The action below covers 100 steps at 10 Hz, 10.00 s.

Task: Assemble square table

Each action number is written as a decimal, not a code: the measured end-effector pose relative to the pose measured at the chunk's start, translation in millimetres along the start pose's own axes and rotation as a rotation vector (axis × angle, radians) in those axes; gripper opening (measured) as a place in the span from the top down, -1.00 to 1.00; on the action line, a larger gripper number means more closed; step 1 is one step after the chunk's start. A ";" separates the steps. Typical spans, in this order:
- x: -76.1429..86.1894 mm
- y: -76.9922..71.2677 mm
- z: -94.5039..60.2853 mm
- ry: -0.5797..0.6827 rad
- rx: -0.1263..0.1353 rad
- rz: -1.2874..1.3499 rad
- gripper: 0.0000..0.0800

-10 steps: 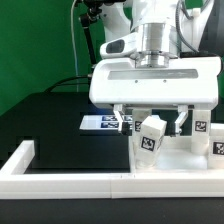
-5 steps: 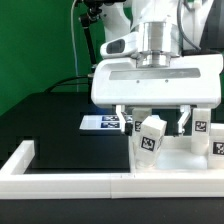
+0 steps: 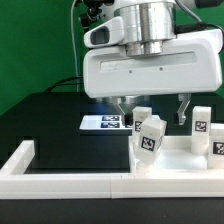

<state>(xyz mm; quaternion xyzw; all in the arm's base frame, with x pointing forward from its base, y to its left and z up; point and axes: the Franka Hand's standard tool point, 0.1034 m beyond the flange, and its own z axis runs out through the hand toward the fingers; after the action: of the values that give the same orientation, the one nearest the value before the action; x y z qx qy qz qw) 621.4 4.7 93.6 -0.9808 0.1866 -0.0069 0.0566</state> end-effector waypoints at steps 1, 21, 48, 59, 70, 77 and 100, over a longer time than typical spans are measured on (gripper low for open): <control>5.1 1.6 2.8 -0.028 -0.007 0.006 -0.62; -0.7 -6.9 23.1 0.042 0.090 1.427 0.28; -3.2 -19.2 20.6 0.057 0.068 1.219 -0.20; -11.2 -15.5 22.6 0.076 -0.077 0.160 -0.55; -4.9 -15.8 26.1 0.056 0.037 1.040 0.27; -8.3 -12.4 22.9 0.082 -0.050 0.250 -0.61; 0.0 0.4 23.6 0.078 0.068 1.180 0.28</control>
Offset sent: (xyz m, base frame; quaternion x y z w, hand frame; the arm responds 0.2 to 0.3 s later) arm 0.0000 0.0000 0.0000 0.0000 0.0000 0.0000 1.0000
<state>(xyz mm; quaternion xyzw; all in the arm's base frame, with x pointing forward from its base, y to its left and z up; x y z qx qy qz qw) 622.1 6.9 70.2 -0.7080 0.7020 -0.0164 0.0757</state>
